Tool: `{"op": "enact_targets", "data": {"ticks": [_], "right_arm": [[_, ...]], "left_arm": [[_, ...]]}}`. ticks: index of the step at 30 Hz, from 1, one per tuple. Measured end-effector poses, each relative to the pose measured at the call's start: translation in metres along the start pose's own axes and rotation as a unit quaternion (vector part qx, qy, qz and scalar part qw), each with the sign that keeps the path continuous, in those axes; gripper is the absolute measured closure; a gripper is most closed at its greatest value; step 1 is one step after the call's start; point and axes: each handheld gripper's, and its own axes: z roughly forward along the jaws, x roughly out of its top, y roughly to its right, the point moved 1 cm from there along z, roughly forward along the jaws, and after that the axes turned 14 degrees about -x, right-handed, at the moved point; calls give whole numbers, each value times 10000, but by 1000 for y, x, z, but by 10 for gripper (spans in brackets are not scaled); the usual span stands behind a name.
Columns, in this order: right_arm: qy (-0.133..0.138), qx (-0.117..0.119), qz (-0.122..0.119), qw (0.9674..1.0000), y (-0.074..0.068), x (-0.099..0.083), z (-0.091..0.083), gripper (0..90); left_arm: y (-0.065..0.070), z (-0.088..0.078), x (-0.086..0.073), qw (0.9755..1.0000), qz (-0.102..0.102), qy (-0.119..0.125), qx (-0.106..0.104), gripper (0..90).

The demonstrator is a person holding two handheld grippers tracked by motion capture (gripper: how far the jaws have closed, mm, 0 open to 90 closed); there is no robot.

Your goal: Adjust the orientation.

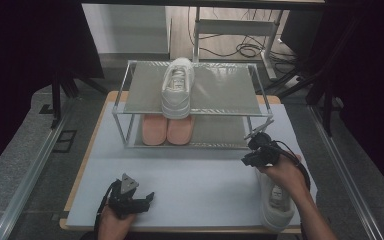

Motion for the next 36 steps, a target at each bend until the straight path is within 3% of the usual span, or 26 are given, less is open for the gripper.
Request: {"op": "enact_targets", "data": {"ticks": [4,10,18,26,36], "right_arm": [[-37,-157,248,9996,14,-9,1,900],[-185,-320,685,9970,39,-28,6,900],[-281,-476,976,9937,61,-45,8,900],[-466,-679,1303,9881,84,-65,15,900],[-751,-794,1514,9824,98,-88,26,900]], "left_arm": [[0,0,0,10000,-3,2,-1,156],[0,0,0,10000,-6,4,-2,156],[0,0,0,10000,-6,4,-1,156],[0,0,0,10000,-5,3,-2,156],[0,0,0,10000,-5,4,-2,156]]}}
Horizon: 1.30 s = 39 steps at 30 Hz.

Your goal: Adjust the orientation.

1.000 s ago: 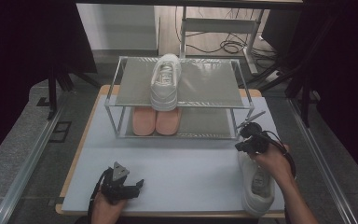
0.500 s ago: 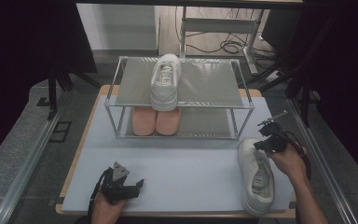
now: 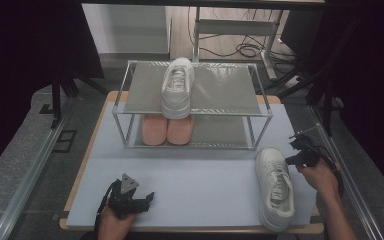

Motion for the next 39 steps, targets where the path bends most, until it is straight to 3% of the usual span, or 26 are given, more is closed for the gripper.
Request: {"op": "enact_targets", "data": {"ticks": [20,25,34,39], "right_arm": [[-388,167,255,9988,4,-11,7,900],[-334,241,316,9987,6,-14,8,900],[-263,182,241,9992,-3,-8,8,900],[-209,228,31,9995,-16,1,6,900]], "left_arm": [[0,0,0,10000,-1,1,1,156],[0,0,0,10000,0,0,1,156],[0,0,0,10000,1,1,2,156],[0,0,0,10000,-1,1,0,156]]}}
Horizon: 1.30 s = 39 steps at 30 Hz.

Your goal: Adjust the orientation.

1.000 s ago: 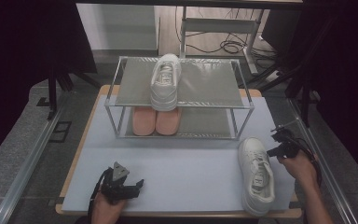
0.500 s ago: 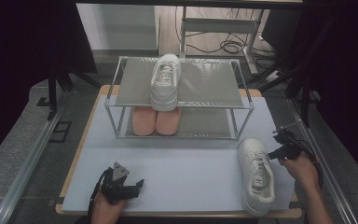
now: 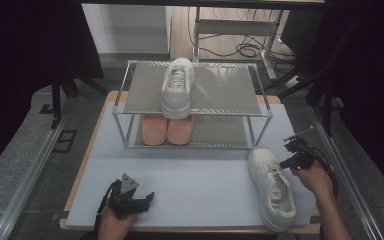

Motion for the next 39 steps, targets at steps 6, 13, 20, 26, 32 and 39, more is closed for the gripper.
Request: {"op": "enact_targets", "data": {"ticks": [6,13,20,26,32,39], "right_arm": [[61,0,-210,9998,-15,10,-2,900],[92,81,-359,9993,-26,18,-1,900],[132,248,-512,9983,-38,26,-1,900],[128,348,-729,9966,-54,34,-1,900],[161,395,-954,9945,-72,40,-3,900],[222,497,-1249,9907,-93,45,-5,900]], "left_arm": [[0,0,0,10000,1,0,2,156],[0,0,0,10000,0,0,1,156],[0,0,0,10000,1,1,1,156],[0,0,0,10000,0,1,1,156],[0,0,0,10000,-2,0,0,156],[0,0,0,10000,0,0,0,156]]}}
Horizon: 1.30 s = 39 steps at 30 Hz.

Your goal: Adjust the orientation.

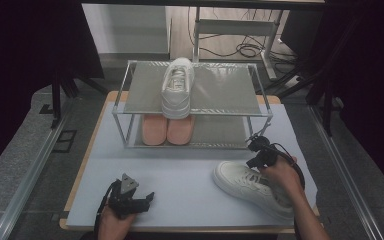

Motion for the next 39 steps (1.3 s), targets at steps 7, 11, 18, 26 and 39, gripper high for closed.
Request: {"op": "enact_targets", "data": {"ticks": [7,11,18,26,39], "right_arm": [[34,109,-15,9999,1,0,-3,900],[59,25,39,10000,9,-7,-12,900],[100,-95,164,9998,26,-28,-27,900],[82,-206,295,9993,39,-56,-35,900],[65,-272,567,9980,53,-107,-46,900]], "left_arm": [[0,0,0,10000,-1,0,-1,156],[0,0,0,10000,0,1,3,156],[0,0,0,10000,1,0,4,155],[0,0,0,10000,-1,1,3,156],[0,0,0,10000,-4,15,13,156]]}}
